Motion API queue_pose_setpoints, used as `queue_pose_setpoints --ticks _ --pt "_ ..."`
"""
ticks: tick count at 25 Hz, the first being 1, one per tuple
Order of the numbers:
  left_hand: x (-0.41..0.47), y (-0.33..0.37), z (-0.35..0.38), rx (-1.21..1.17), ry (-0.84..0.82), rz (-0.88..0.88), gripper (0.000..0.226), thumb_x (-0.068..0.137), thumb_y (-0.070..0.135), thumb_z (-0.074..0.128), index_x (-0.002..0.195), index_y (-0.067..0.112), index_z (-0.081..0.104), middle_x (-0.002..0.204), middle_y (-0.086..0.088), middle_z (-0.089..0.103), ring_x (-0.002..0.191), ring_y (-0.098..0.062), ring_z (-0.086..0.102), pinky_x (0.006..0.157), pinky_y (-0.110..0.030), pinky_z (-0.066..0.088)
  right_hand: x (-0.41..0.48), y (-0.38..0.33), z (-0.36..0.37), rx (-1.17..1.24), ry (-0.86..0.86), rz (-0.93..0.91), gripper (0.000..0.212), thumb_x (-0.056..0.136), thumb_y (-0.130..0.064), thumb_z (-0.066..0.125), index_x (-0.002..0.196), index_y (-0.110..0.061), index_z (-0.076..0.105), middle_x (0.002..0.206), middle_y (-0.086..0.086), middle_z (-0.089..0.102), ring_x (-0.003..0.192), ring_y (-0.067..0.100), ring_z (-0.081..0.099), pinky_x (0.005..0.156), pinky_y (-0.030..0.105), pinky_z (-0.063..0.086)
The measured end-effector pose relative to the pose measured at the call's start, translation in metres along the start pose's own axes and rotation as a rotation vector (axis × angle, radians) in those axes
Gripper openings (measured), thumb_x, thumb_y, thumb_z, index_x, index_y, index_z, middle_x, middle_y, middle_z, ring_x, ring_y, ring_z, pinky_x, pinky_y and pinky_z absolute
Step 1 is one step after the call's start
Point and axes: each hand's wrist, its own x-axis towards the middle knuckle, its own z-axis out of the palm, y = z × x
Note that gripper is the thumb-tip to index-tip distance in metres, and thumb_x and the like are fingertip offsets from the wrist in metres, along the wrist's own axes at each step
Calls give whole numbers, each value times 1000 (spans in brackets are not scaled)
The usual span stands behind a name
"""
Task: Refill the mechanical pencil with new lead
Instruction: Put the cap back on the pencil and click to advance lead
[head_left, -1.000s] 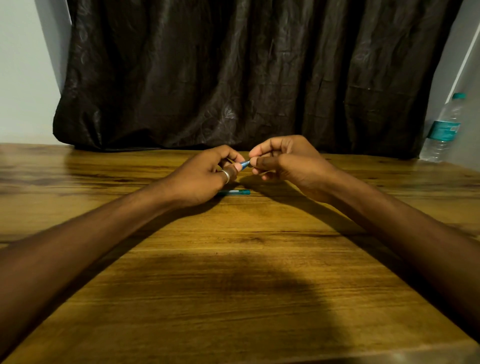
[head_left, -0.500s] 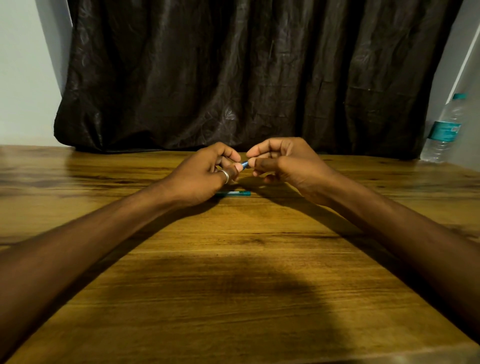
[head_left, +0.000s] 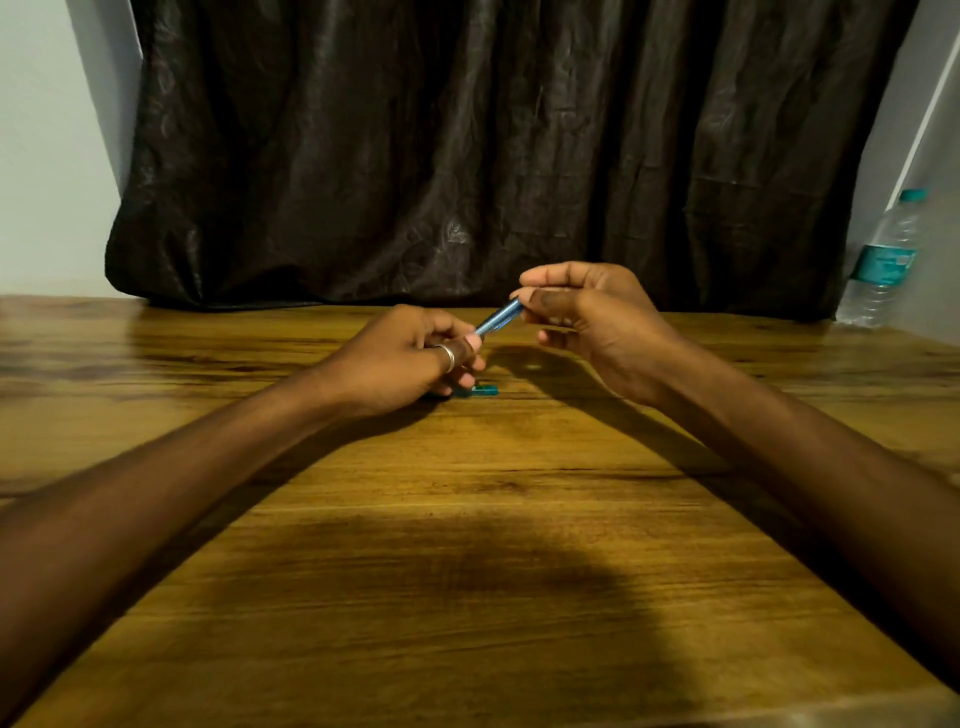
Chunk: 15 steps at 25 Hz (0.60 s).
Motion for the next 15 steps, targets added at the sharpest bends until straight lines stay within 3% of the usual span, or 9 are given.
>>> queue_pose_setpoints --ticks 6,10,13,15 --pt "-6 10 3 -216 -39 -113 14 98 15 61 108 10 71 98 -11 80 87 -17 77 81 -28 60 0 -7 10 224 79 70 14 98 -15 60 108 -10 67 97 6 75 85 13 67 69 25 52" --pt "-12 16 8 -288 -30 -128 13 97 13 63 105 7 71 101 -16 79 91 -21 76 82 -32 59 -4 -15 34 419 12 275 46 104 -43 40 111 -7 68 91 8 73 86 19 70 81 34 55" --pt "-14 21 11 -313 -19 -143 23 97 17 63 112 0 70 103 -19 78 89 -21 76 75 -25 61 -1 -25 50 476 50 303 44 104 -42 34 93 -10 63 60 -1 47 55 12 47 60 28 43" --pt "-14 24 13 -383 -26 -183 35 100 31 57 110 1 71 102 -21 78 86 -21 78 73 -26 61 4 -34 55 558 71 287 42 103 -41 34 82 -11 56 51 -4 36 43 10 33 47 24 32"
